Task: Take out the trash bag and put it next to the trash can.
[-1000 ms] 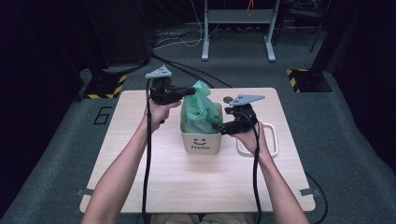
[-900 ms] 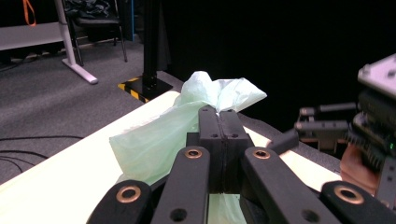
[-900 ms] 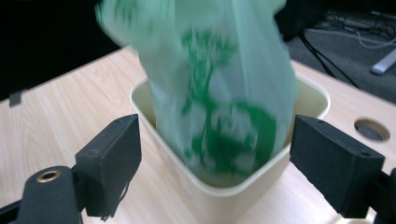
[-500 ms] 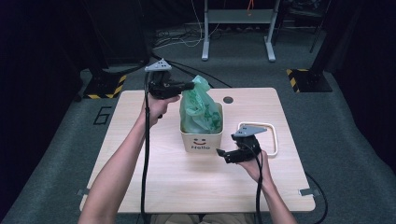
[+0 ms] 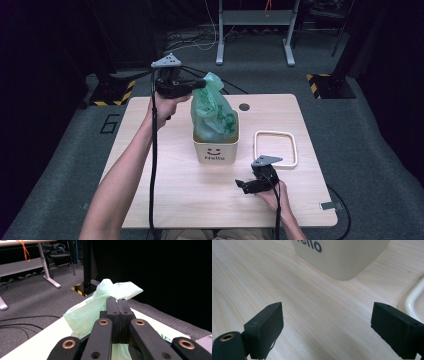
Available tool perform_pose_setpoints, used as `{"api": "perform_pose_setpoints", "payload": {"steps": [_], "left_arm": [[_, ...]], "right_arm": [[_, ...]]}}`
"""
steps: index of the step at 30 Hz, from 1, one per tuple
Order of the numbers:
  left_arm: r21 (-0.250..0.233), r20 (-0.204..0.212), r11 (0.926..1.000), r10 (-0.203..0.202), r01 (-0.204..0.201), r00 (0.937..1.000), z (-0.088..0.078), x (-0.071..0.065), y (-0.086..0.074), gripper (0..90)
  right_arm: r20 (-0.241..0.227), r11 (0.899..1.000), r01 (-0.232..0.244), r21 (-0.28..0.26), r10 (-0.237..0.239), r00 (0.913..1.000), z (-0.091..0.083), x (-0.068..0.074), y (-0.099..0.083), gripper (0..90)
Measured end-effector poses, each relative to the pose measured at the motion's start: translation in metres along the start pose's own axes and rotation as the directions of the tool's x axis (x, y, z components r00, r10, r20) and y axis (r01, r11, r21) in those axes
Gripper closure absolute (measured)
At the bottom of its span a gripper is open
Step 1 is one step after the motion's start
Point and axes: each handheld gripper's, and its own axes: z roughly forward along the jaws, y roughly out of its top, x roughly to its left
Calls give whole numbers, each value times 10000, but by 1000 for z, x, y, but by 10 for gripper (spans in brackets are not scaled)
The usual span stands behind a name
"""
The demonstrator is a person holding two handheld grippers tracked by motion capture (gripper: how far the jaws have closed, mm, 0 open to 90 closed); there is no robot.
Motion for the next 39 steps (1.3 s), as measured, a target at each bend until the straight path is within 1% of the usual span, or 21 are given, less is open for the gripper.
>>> {"api": "perform_pose_setpoints", "payload": {"steps": [5, 12, 16, 19, 21, 24, 29, 35, 39], "left_arm": [[-70, -74, 9999, 77, -78, 9999, -5, 1, 7, 900], [-271, -242, 9995, 137, -144, 9996, -17, 4, 17, 900], [-506, -314, 9987, 82, -98, 9995, -25, 6, 22, 900], [-623, -395, 9980, 121, -145, 9991, -31, 7, 26, 900], [-679, -432, 9975, 151, -180, 9990, -34, 7, 29, 900], [-762, -512, 9969, 176, -215, 9985, -39, 8, 31, 900], [-777, -728, 9967, 198, -254, 9972, -47, 11, 32, 900], [-851, -1015, 9963, 2, -89, 9948, -58, 19, 28, 900], [-880, -1172, 9961, -52, -52, 9931, -64, 23, 27, 900]], "right_arm": [[-20, 9998, -135, 175, 135, 9999, 3, -1, -8, 103], [-76, 9994, -117, 316, 119, 9999, 4, 1, -12, 104], [-61, 9995, -108, 309, 110, 9999, 5, 1, -13, 103], [87, 9993, -72, 355, 69, 9999, 8, 1, -17, 103], [145, 9994, -131, 330, 126, 9998, 10, 1, -21, 102], [357, 9997, -48, 255, 39, 9994, 12, 2, -25, 99], [496, 9996, -81, 256, 68, 9987, 12, 2, -25, 95], [643, 9997, -10, 249, -6, 9979, 13, 3, -26, 99], [844, 9998, 24, 188, -40, 9964, 13, 3, -27, 101]]}}
